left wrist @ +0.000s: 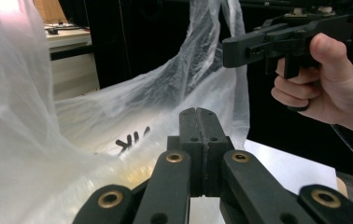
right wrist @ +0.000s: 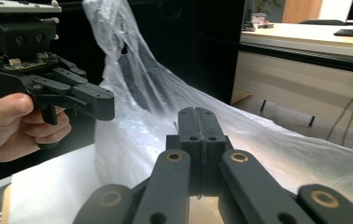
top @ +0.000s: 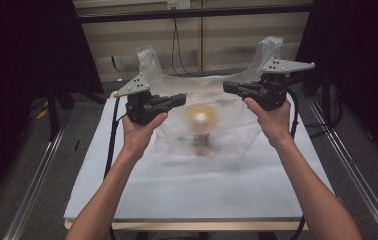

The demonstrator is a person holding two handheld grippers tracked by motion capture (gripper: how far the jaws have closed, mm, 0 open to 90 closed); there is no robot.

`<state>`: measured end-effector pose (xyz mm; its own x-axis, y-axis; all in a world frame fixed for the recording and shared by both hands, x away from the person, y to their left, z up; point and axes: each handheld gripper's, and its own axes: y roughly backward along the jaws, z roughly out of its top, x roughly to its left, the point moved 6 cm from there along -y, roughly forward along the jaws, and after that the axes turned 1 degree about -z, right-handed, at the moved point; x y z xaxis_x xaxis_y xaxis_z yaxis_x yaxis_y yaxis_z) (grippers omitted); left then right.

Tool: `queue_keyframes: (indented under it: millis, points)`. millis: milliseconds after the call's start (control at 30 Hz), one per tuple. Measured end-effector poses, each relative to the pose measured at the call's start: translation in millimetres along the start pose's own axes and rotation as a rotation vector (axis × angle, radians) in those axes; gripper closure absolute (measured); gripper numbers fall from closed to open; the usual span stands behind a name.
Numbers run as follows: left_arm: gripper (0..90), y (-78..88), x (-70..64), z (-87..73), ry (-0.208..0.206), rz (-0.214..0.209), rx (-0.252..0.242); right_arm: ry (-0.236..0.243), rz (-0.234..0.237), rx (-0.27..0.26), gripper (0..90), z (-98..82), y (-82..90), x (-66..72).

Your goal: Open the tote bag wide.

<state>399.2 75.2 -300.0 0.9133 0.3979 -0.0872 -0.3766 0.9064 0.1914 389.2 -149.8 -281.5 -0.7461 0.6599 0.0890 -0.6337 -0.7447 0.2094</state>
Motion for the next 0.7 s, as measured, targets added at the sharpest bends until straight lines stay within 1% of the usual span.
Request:
queue_keyframes:
  millis: [33, 100, 133, 200, 267, 300, 333, 367, 433, 467, 533, 567, 600, 633, 667, 700]
  points:
    - [90.0, -1.0, 2.4, 1.2, 0.006, -0.003, -0.007, 0.001, -0.004, 0.003, 90.0, 0.8, -1.1, -1.2]
    - [90.0, -1.9, 6.4, 4.1, 0.01, 0.012, -0.008, 0.0, -0.014, 0.009, 90.0, 2.5, -3.1, -3.7]
    - [90.0, -2.3, 7.7, 5.9, 0.015, 0.012, -0.015, -0.002, -0.016, 0.011, 90.0, 3.3, -4.1, -4.6]
    - [90.0, -4.7, 11.1, 9.5, 0.017, 0.015, -0.017, 0.006, -0.033, 0.02, 90.0, 5.0, -6.9, -6.2]
    - [90.0, -7.2, 13.4, 12.8, 0.023, 0.014, -0.019, 0.005, -0.034, 0.023, 90.0, 7.7, -10.7, -6.3]
    - [90.0, -8.5, 15.4, 14.6, 0.021, 0.024, -0.009, 0.009, -0.037, 0.026, 90.0, 8.7, -12.0, -6.3]
    - [90.0, -10.5, 17.8, 17.6, 0.025, 0.024, -0.013, 0.015, -0.039, 0.038, 90.0, 11.9, -16.6, -5.3]
    - [90.0, -13.9, 21.3, 21.5, 0.033, 0.031, -0.019, 0.016, -0.04, 0.039, 90.0, 13.4, -17.8, -5.1]
    - [90.0, -15.9, 23.0, 23.8, 0.04, 0.029, -0.021, 0.014, -0.04, 0.039, 90.0, 15.5, -19.3, -5.0]
    - [90.0, -17.8, 24.6, 25.5, 0.044, 0.036, -0.019, 0.015, -0.039, 0.044, 90.0, 17.1, -21.5, -5.1]
    - [90.0, -21.3, 27.3, 26.2, 0.04, 0.045, 0.001, 0.032, -0.06, 0.073, 90.0, 17.9, -26.9, -6.2]
    - [90.0, -23.1, 28.8, 25.3, 0.038, 0.057, 0.011, 0.032, -0.06, 0.073, 90.0, 17.9, -26.9, -6.2]
    - [90.0, -25.2, 30.2, 23.7, 0.042, 0.059, 0.017, 0.029, -0.059, 0.077, 90.0, 16.9, -27.9, -7.0]
    - [90.0, -28.9, 33.0, 19.1, 0.044, 0.066, 0.037, 0.028, -0.073, 0.092, 90.0, 12.5, -30.1, -9.7]
    - [90.0, -28.9, 33.0, 19.1, 0.044, 0.066, 0.037, 0.028, -0.073, 0.092, 90.0, 12.5, -30.1, -9.7]
    - [90.0, -31.0, 34.1, 15.7, 0.047, 0.066, 0.049, 0.016, -0.075, 0.102, 90.0, 6.5, -32.0, -12.0]
